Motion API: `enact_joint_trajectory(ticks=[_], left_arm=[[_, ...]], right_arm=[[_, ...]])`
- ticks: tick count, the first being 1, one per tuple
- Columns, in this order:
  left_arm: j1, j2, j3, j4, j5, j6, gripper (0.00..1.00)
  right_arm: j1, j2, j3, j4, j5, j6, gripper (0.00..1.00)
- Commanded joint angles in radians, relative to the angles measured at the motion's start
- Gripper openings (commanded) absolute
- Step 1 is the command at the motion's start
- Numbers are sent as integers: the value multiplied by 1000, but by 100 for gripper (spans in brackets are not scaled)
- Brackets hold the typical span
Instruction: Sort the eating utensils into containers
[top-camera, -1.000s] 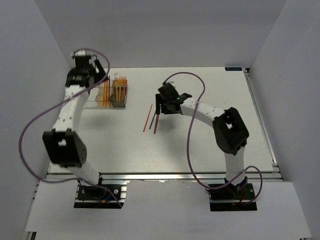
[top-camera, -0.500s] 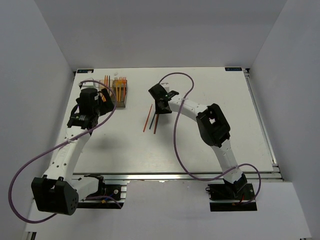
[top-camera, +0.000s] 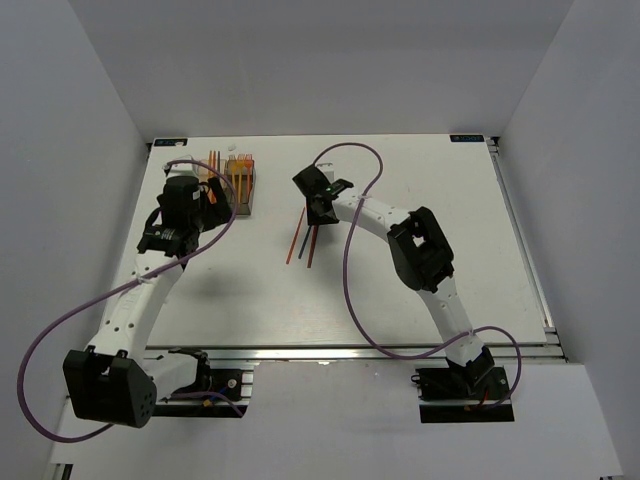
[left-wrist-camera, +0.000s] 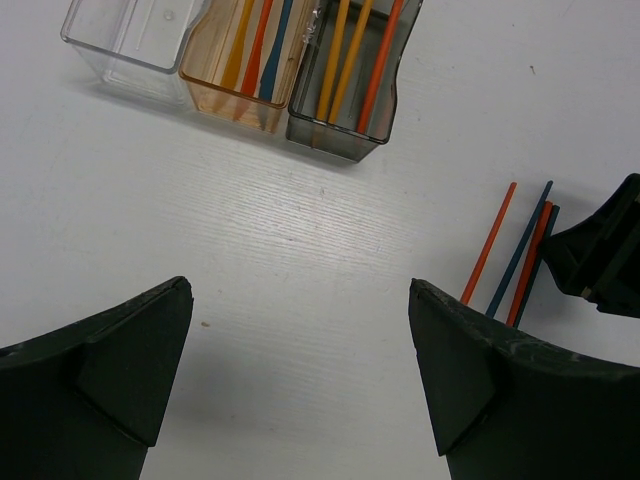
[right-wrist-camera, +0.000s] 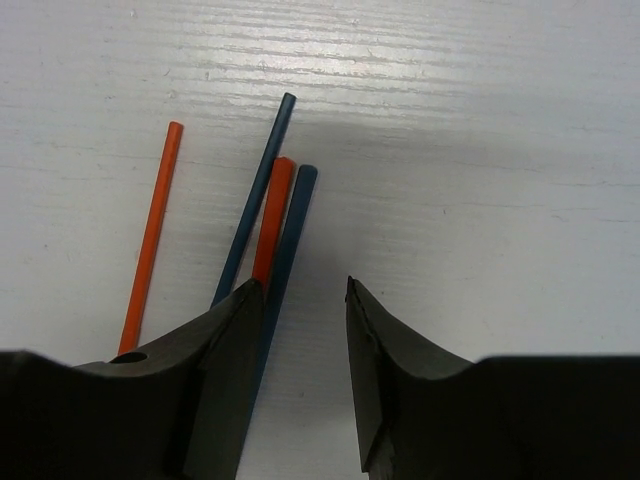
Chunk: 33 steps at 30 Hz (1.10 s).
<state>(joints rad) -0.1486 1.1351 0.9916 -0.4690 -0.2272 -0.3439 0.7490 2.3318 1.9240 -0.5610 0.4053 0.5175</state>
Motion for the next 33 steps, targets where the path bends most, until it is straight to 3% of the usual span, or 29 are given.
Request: enact_joint_trajectory(ticks=[1, 19, 21, 22, 24, 25, 29, 33], left_arm=[[-6, -8, -10, 13, 11, 13, 98], [-12, 3, -13, 13, 35, 19, 98], [-12, 5, -10, 12, 35, 19, 98], [-12, 5, -10, 12, 35, 19, 98], [-12, 6, -5, 4, 35, 19, 98], [-11, 9, -4, 0, 35, 17, 98], [-12, 12, 12, -23, 58, 2, 98], [-12, 5, 2, 22, 222, -46, 98]], right_arm=[[-4, 18, 52, -16, 21, 10, 44], [-42, 52, -33, 38, -65, 39, 34], [-45, 37, -72, 39, -69, 61, 28], [-49, 22, -92, 45, -75, 68, 17], [-54, 8, -147, 56, -77, 91, 12], [-59, -2, -163, 58, -80, 98, 0], [-65, -29, -204, 35, -74, 85, 0], [-68, -165, -337, 131, -161, -14, 0]])
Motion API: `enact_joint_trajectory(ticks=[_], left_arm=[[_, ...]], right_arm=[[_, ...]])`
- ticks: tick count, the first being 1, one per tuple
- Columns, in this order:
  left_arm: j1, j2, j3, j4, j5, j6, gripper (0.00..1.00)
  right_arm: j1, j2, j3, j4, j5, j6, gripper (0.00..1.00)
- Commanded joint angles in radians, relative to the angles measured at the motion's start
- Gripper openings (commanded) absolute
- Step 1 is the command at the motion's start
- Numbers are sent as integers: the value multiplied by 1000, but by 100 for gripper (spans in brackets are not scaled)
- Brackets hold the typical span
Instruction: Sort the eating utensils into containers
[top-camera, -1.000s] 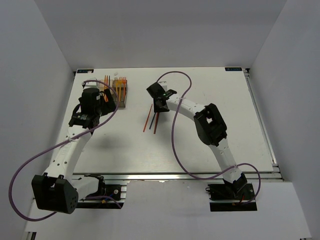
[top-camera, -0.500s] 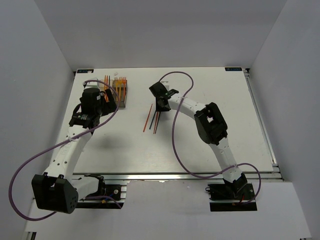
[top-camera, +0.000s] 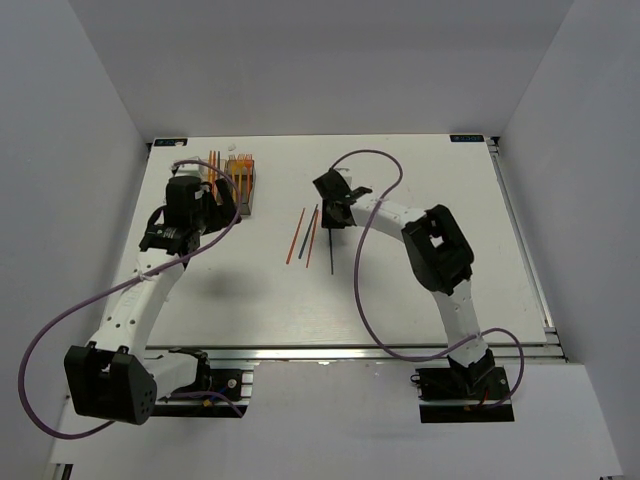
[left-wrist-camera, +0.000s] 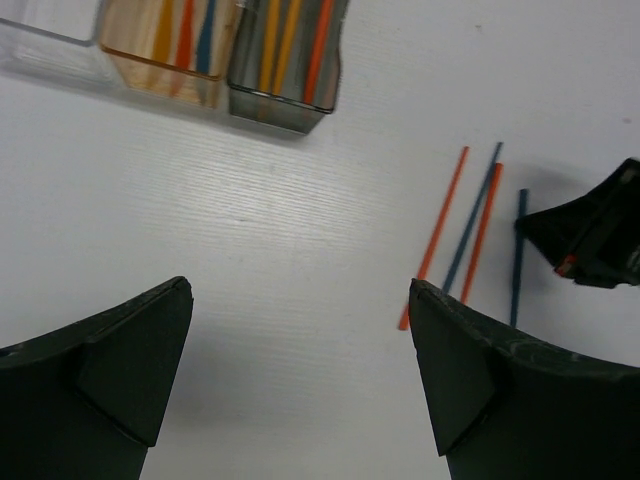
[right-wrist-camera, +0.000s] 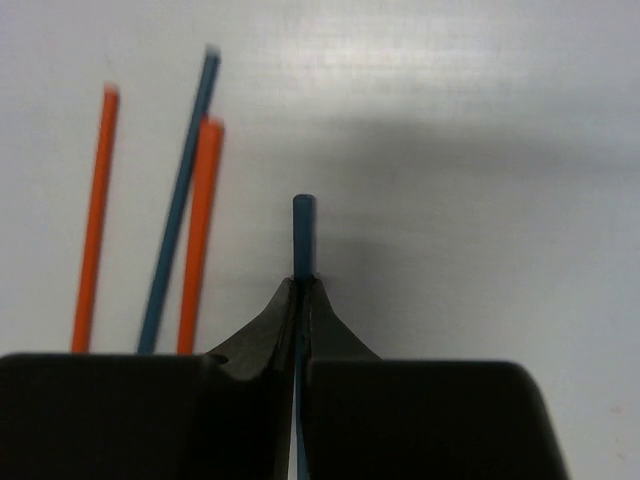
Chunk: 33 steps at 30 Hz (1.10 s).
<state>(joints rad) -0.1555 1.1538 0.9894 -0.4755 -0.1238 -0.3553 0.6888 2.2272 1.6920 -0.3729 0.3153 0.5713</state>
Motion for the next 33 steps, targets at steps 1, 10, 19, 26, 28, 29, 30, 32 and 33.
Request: enact_joint_trajectory(ticks=[1, 10, 19, 26, 28, 29, 30, 32, 33], left_arm=[[-6, -6, -6, 61, 206, -75, 98], [-79, -45, -323, 734, 527, -485, 98], [-199, 4, -489, 1264, 638, -654, 97], [-308, 40, -474, 1231, 659, -561, 93], [-340, 44, -448, 1166, 645, -513, 93], [-345, 46, -440, 1146, 642, -499, 92], [-352, 46, -433, 1128, 639, -473, 91], [-365, 58, -414, 1112, 647, -462, 90], [-369, 64, -408, 1112, 650, -462, 89]], right_arm=[[-12, -154, -205, 45, -144, -121, 0], [-77, -592, -616, 472, -461, -199, 0], [-77, -797, -787, 840, -745, -25, 0], [-77, -867, -835, 1002, -664, 102, 0], [-75, -871, -836, 1026, -644, 128, 0], [-77, -873, -836, 1032, -637, 137, 0], [-78, -874, -838, 1043, -634, 147, 0], [-77, -870, -828, 1066, -644, 173, 0], [-75, -861, -822, 1068, -653, 179, 0]])
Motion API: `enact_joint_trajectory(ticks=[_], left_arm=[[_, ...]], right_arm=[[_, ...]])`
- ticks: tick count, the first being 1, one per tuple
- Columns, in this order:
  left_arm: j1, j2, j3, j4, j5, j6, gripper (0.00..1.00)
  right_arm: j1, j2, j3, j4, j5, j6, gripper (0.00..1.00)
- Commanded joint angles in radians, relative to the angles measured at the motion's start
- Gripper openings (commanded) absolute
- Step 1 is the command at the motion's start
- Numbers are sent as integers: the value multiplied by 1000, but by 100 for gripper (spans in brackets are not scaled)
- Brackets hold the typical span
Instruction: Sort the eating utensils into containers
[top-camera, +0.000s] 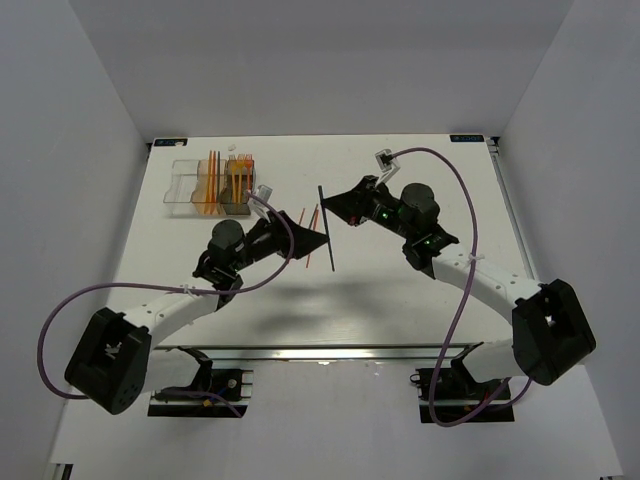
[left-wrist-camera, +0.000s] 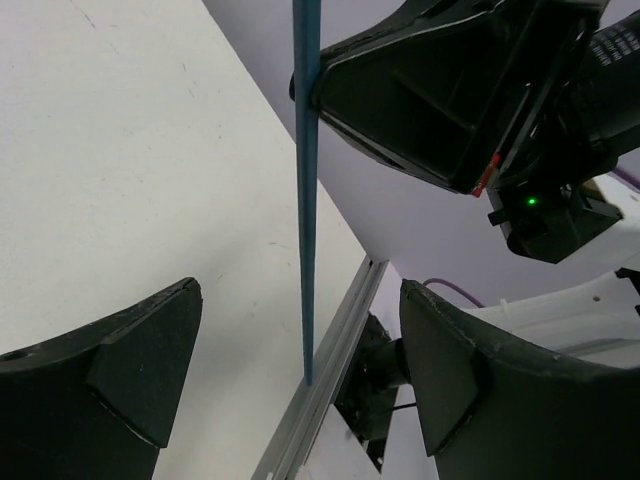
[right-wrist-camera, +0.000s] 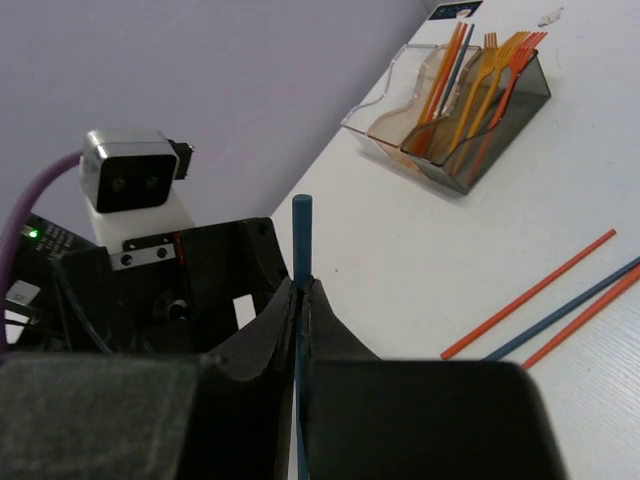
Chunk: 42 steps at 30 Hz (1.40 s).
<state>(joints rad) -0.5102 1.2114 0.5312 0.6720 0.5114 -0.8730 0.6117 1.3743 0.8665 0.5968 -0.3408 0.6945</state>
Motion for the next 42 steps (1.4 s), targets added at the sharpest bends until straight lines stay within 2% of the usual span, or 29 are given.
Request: enact_joint_trajectory(ticks=[1, 6, 9, 10, 12, 14, 16, 17, 18, 21, 22, 23, 24, 25, 27, 28, 29, 30, 32, 35, 37, 40, 42], left_arm=[[-22, 19, 64, -29, 21, 55, 87], [-33, 50, 98, -17, 13, 54, 78], [-33, 59, 110, 11, 4, 46, 77], [-33, 65, 115, 33, 7, 43, 70], [-33, 86, 130, 40, 9, 29, 67], [-33, 92, 139, 46, 9, 29, 59], [-33, 94, 159, 17, -7, 38, 50], [-33, 93, 171, -6, -13, 51, 37], [-33, 93, 182, -29, -28, 74, 32], [-33, 89, 230, -151, -51, 127, 2], [-34, 91, 265, -193, -75, 147, 0], [-33, 91, 283, -231, -91, 198, 0], [-33, 88, 306, -347, -115, 233, 0], [-31, 85, 334, -433, -220, 276, 0], [-18, 88, 433, -657, -344, 418, 0], [-7, 95, 463, -730, -482, 463, 0], [7, 123, 528, -789, -578, 529, 0], [48, 144, 564, -889, -653, 555, 0], [147, 228, 665, -942, -840, 597, 0], [296, 342, 791, -991, -898, 666, 0], [350, 459, 924, -976, -903, 715, 0], [427, 539, 977, -794, -794, 871, 0], [478, 595, 1042, -770, -766, 965, 0]], right_arm=[[3, -3, 9, 109, -1, 68, 0], [19, 5, -3, 149, -12, 100, 0], [26, 5, -12, 152, -17, 100, 0], [26, 8, -12, 152, -20, 100, 0], [31, 15, -4, 143, -27, 99, 0], [34, 19, -1, 140, -32, 97, 0], [36, 22, -3, 133, -29, 93, 0], [36, 22, -3, 129, -27, 88, 0], [36, 23, -1, 124, -29, 83, 0], [36, 34, 12, 116, -40, 74, 0], [34, 37, 19, 113, -46, 68, 0], [23, 32, 22, 106, -38, 65, 7], [8, 23, 26, 88, -27, 65, 59], [-12, 11, 28, 30, -15, 77, 87], [-113, -46, 26, -52, 19, 91, 89], [-153, -67, 29, -98, 31, 94, 89], [-230, -108, 37, -230, 64, 80, 89], [-268, -130, 45, -292, 81, 59, 89], [-329, -191, 46, -424, 136, -11, 89], [-351, -253, 7, -488, 140, -84, 89], [-351, -274, -18, -503, 126, -107, 89], [-351, -310, -78, -517, 89, -131, 89], [-349, -334, -121, -506, 48, -130, 89]])
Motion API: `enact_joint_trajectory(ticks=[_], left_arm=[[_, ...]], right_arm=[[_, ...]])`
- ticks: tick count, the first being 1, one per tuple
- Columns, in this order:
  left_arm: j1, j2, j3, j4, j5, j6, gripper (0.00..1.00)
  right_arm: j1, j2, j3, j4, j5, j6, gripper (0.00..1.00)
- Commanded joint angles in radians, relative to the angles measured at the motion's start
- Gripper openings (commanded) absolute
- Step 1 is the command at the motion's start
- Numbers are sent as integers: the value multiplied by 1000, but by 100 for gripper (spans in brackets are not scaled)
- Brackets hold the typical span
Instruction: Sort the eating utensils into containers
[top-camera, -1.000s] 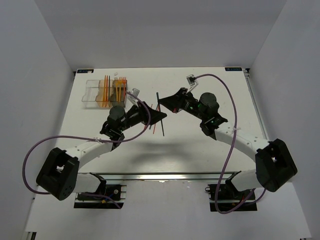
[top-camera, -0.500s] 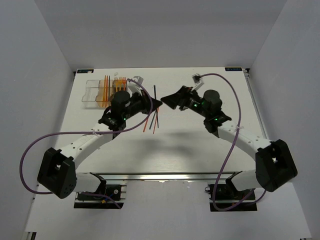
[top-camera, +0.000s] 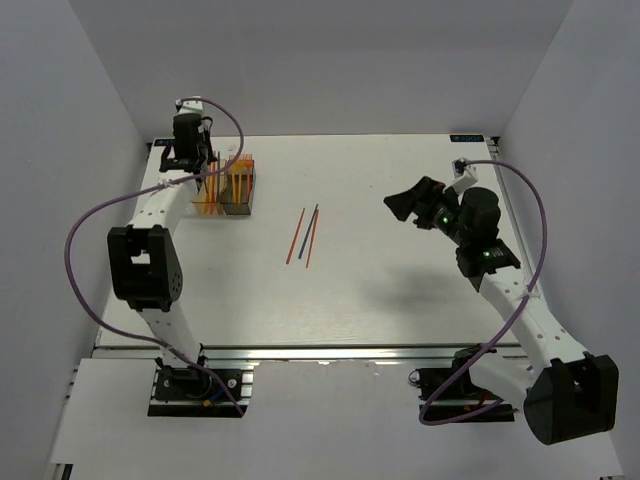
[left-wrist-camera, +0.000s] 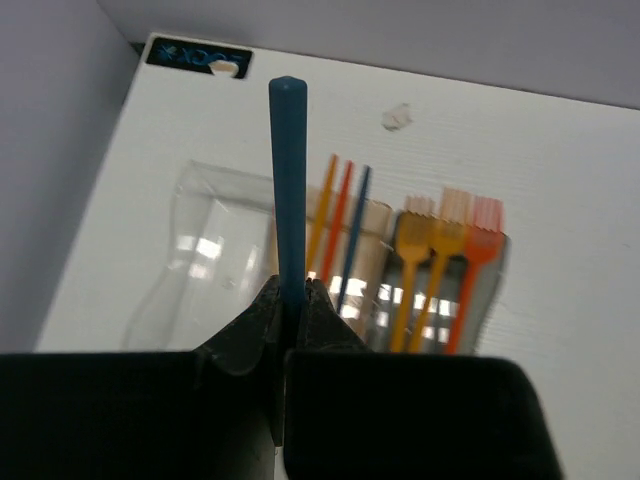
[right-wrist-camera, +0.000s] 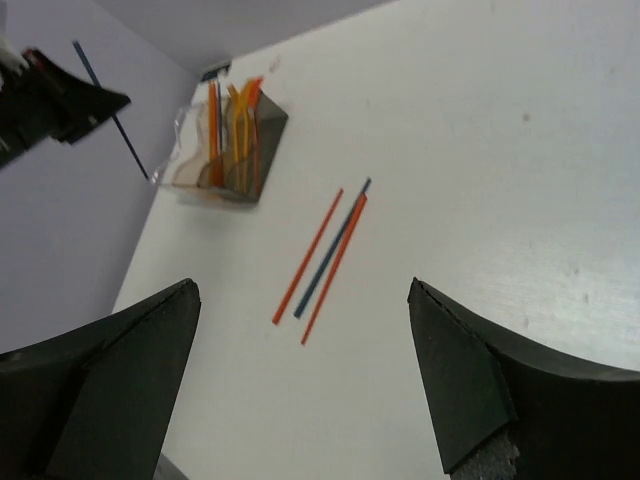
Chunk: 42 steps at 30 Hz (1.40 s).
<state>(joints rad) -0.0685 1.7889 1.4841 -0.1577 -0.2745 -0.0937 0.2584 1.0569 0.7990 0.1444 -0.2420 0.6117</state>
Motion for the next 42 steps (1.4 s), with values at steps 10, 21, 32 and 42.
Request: enact_joint_trajectory(ticks=[10, 21, 32, 42], left_arm=[[180, 322, 387, 84, 161, 333, 0], [249, 360, 217, 220, 303, 322, 1], [262, 342, 139, 262, 296, 295, 51], [262, 166, 196, 181, 192, 157, 98]], right_arm=[[51, 54, -49, -71, -148, -105, 89], [64, 98, -61, -29, -125, -109, 89], [81, 100, -73, -14, -115, -125, 89], [231, 339, 162, -147, 132, -178, 89]])
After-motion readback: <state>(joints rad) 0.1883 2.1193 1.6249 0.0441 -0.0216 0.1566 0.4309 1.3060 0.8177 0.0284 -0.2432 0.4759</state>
